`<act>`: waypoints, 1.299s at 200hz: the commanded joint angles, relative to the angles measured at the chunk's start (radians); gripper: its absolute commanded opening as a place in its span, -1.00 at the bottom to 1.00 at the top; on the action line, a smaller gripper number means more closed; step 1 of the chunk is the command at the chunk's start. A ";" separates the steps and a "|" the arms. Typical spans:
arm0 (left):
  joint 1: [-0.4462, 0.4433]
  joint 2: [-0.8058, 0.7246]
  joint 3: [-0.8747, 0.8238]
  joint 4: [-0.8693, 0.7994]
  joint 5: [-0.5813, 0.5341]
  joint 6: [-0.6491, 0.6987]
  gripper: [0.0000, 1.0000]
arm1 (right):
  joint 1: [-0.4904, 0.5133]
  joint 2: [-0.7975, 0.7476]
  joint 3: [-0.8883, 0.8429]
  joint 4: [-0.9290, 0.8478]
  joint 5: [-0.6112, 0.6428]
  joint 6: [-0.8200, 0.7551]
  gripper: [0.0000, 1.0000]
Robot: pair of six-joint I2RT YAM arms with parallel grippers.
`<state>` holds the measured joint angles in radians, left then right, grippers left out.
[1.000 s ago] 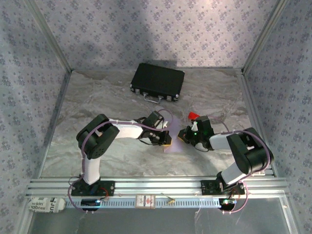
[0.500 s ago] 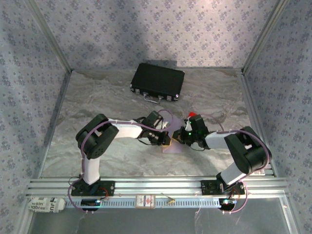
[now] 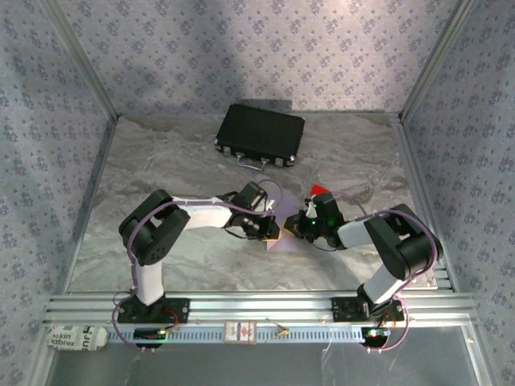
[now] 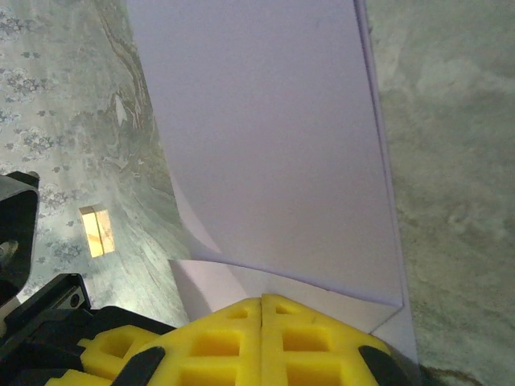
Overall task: Fold a paper plane with a square sheet of paper (pick it up from the middle)
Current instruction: Fold the triangle a second time at the center of the table.
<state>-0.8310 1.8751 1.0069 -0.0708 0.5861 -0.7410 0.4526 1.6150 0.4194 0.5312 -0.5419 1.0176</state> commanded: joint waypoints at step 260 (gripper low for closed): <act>-0.042 -0.092 -0.095 -0.229 -0.152 0.143 -0.70 | -0.018 0.022 -0.040 -0.102 0.084 -0.004 -1.00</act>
<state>-0.8623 1.8137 0.9516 -0.1654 0.4797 -0.6292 0.4515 1.6173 0.4149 0.5434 -0.5392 1.0290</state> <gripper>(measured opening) 0.149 0.052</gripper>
